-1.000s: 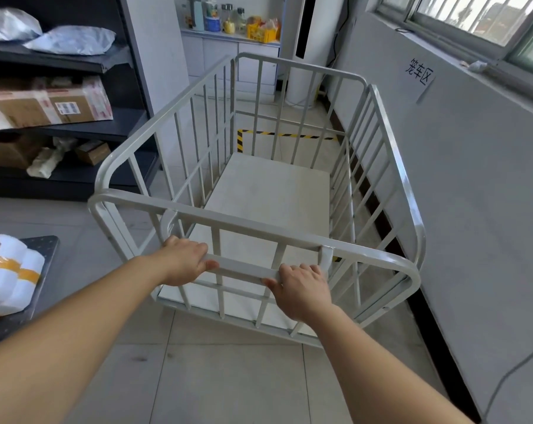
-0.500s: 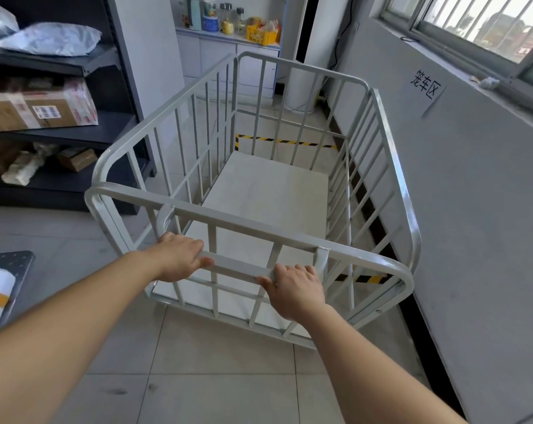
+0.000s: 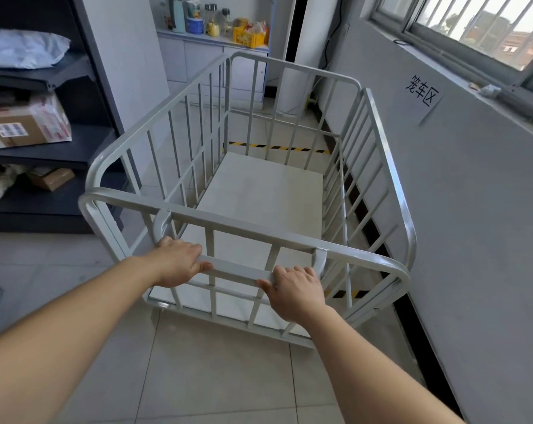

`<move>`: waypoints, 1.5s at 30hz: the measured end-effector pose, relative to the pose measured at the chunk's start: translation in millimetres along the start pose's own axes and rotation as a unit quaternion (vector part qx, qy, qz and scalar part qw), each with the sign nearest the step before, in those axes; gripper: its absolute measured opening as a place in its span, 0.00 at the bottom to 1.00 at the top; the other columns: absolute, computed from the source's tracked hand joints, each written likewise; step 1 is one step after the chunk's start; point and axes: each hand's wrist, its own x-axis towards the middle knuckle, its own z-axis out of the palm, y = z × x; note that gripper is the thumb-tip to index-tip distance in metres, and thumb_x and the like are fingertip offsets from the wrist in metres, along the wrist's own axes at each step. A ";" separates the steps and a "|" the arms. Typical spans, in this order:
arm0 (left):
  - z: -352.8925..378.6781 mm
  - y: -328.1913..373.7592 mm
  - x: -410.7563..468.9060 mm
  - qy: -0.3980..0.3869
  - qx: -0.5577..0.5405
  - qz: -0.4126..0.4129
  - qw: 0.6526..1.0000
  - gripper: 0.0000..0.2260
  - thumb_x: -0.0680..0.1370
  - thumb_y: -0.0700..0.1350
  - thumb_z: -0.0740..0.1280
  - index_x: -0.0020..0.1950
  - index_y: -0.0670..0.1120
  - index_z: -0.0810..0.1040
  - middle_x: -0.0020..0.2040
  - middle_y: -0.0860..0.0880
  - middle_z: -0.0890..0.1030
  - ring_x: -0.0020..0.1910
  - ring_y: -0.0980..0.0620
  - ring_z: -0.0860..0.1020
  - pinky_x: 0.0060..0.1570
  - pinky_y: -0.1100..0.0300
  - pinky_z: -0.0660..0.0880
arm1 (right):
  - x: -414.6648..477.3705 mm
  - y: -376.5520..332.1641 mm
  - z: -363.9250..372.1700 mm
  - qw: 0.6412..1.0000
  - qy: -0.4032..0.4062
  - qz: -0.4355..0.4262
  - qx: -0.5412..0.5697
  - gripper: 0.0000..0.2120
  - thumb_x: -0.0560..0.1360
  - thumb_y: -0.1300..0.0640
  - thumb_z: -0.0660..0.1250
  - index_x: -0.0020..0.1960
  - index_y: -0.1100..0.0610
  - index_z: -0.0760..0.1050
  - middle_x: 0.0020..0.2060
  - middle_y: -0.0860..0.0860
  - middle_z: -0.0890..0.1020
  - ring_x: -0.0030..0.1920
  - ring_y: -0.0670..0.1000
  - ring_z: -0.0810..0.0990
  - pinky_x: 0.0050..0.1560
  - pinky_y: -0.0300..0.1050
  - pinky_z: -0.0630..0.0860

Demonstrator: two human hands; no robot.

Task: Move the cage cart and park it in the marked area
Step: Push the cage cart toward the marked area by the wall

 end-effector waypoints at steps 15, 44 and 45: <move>-43.4 -5.5 94.0 -0.009 -0.011 0.002 1.000 0.17 0.80 0.62 0.48 0.48 0.50 0.65 0.44 0.51 0.70 0.47 0.49 0.67 0.63 0.47 0.61 | 89.4 46.1 -29.3 1.000 -0.005 0.006 -0.003 0.27 0.78 0.35 0.44 0.54 0.54 0.70 0.52 0.53 0.80 0.57 0.56 0.74 0.62 0.50 0.63; -106.3 64.3 256.9 0.005 -0.035 -0.044 0.998 0.16 0.80 0.62 0.49 0.48 0.51 0.64 0.44 0.53 0.69 0.48 0.52 0.66 0.62 0.48 0.61 | 218.4 205.5 -79.2 0.998 -0.001 -0.056 -0.002 0.26 0.78 0.35 0.44 0.53 0.54 0.71 0.50 0.52 0.80 0.55 0.55 0.74 0.62 0.52 0.63; -108.4 66.8 261.0 0.005 -0.035 -0.044 0.998 0.16 0.80 0.62 0.49 0.48 0.51 0.64 0.44 0.53 0.68 0.47 0.52 0.66 0.62 0.48 0.61 | 221.5 209.9 -80.0 0.998 -0.001 -0.057 -0.002 0.27 0.78 0.35 0.44 0.54 0.54 0.71 0.50 0.52 0.80 0.55 0.55 0.74 0.62 0.52 0.63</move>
